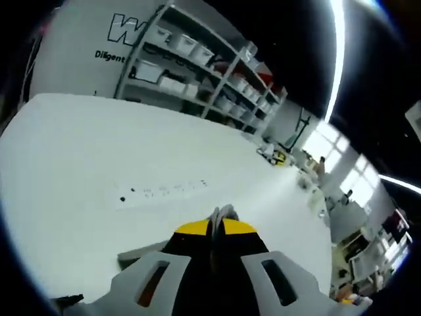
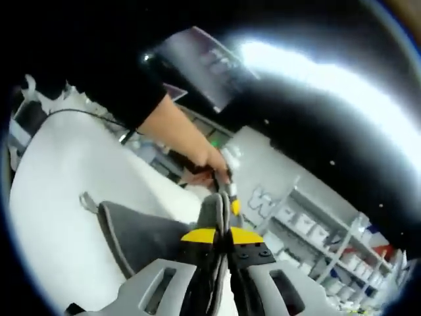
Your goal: Open the folded towel by lifting each exposed corner and separating the folded layers until the towel lies flat within the target outline without major curled edges
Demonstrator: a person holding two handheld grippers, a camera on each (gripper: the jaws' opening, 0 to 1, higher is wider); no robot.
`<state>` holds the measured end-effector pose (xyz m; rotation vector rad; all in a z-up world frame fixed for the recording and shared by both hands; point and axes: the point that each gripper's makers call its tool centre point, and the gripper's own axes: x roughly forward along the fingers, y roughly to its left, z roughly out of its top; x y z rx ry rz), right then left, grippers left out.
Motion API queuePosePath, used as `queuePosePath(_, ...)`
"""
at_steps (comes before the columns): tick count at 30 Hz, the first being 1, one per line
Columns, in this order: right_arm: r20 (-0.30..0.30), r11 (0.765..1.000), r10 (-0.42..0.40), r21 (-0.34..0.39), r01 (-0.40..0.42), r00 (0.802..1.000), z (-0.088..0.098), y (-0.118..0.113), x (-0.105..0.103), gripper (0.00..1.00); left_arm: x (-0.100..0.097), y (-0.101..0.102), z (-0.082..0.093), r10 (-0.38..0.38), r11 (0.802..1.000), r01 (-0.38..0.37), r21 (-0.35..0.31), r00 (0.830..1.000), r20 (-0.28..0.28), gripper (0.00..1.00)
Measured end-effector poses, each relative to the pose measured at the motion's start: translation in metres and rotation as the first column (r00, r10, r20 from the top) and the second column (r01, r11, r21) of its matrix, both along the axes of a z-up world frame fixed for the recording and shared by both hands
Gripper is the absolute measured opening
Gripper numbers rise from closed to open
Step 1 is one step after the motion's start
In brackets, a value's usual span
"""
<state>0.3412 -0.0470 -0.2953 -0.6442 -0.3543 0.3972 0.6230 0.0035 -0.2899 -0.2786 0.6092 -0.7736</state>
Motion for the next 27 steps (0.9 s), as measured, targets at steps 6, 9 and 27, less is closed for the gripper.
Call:
queuePosePath(6, -0.043, 0.996, -0.031, 0.078, 0.034, 0.999, 0.000, -0.020, 0.003, 0.00, 0.000, -0.025, 0.009, -0.019, 0.999, 0.019, 0.035, 1.000, 0.012, 0.04)
queuePosePath(9, -0.054, 0.994, -0.061, 0.088, 0.065, 0.997, 0.000, -0.031, 0.004, 0.00, -0.003, -0.040, 0.011, -0.033, 0.998, 0.032, 0.062, 0.999, 0.013, 0.04)
queuePosePath(27, -0.134, 0.961, -0.160, 0.207, 0.185, 0.978, -0.015, -0.103, 0.006, 0.00, -0.004, -0.114, -0.005, -0.047, 0.989, 0.046, 0.143, 0.999, 0.007, 0.04)
